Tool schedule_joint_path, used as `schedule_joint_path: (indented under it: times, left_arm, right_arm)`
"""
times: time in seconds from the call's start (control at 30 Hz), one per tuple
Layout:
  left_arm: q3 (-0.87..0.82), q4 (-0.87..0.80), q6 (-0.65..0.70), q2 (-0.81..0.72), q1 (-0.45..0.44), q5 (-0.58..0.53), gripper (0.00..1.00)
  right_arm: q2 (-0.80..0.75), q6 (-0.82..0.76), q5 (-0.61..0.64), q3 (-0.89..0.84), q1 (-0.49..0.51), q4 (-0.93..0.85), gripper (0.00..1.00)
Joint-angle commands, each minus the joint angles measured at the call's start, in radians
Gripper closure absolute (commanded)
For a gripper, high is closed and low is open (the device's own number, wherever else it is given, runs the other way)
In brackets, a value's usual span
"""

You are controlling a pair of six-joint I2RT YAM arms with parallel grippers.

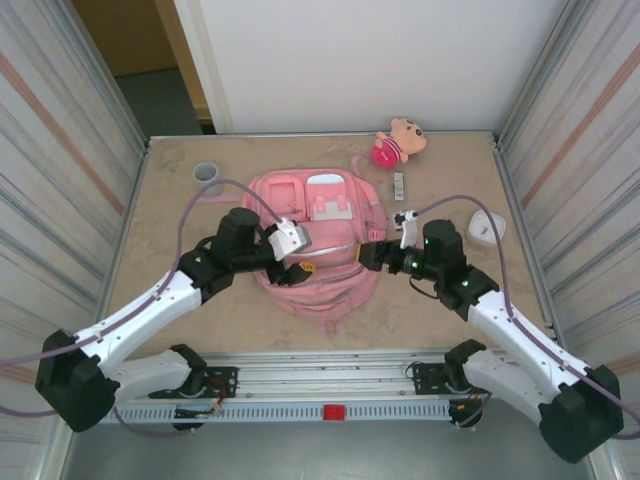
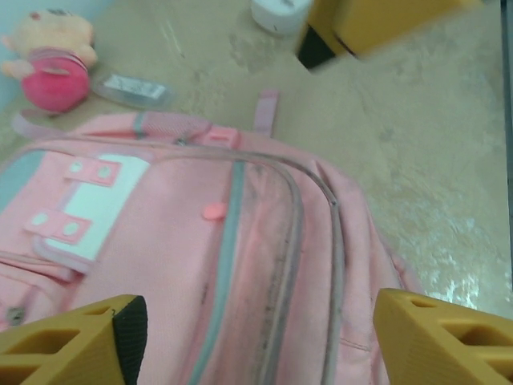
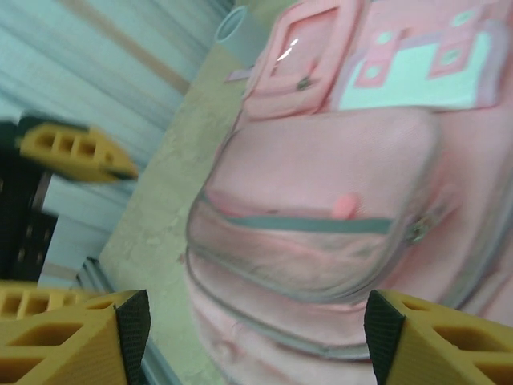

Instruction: Pack books, pencil case, and school supplies into a backpack

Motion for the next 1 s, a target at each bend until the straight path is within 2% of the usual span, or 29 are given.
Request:
schedule_joint_path:
  times: [0.0, 0.07, 0.23, 0.43, 0.47, 0.57, 0.63, 0.7, 0.8, 0.87, 0.97]
  left_arm:
    - [0.045, -0.055, 0.081, 0.075, -0.064, -0.114, 0.21]
    - [0.054, -0.012, 0.111, 0.13, -0.081, -0.138, 0.19]
    - [0.064, 0.115, 0.149, 0.25, -0.084, -0.114, 0.17]
    - [0.103, 0.205, 0.196, 0.399, -0.091, -0.207, 0.21]
    - [0.104, 0.227, 0.197, 0.414, -0.091, -0.219, 0.25]
    - [0.091, 0.262, 0.217, 0.42, -0.09, -0.218, 0.53]
    - [0.061, 0.285, 0.217, 0.382, -0.081, -0.167, 0.7]
    - [0.014, 0.3, 0.212, 0.32, -0.048, -0.034, 0.84]
    - [-0.055, 0.316, 0.202, 0.237, 0.026, 0.201, 0.87]
    - [-0.098, 0.347, 0.185, 0.193, 0.081, 0.314, 0.87]
    - [-0.123, 0.358, 0.173, 0.15, 0.144, 0.408, 0.87]
  right_arm:
    - [0.086, -0.04, -0.143, 0.046, -0.066, -0.012, 0.3]
    - [0.129, -0.04, -0.153, 0.055, -0.085, 0.021, 0.3]
    - [0.18, -0.033, -0.136, 0.052, -0.107, 0.122, 0.3]
    - [0.212, -0.022, -0.163, 0.05, -0.129, 0.17, 0.3]
    - [0.213, -0.022, -0.164, 0.049, -0.131, 0.174, 0.3]
    - [0.21, -0.025, -0.165, 0.041, -0.145, 0.181, 0.3]
    - [0.206, -0.03, -0.179, 0.036, -0.166, 0.181, 0.3]
    - [0.202, -0.032, -0.227, 0.041, -0.196, 0.186, 0.29]
    - [0.194, -0.06, -0.265, 0.06, -0.223, 0.169, 0.29]
    - [0.205, -0.085, -0.298, 0.073, -0.237, 0.162, 0.28]
    - [0.249, -0.095, -0.366, 0.087, -0.259, 0.186, 0.27]
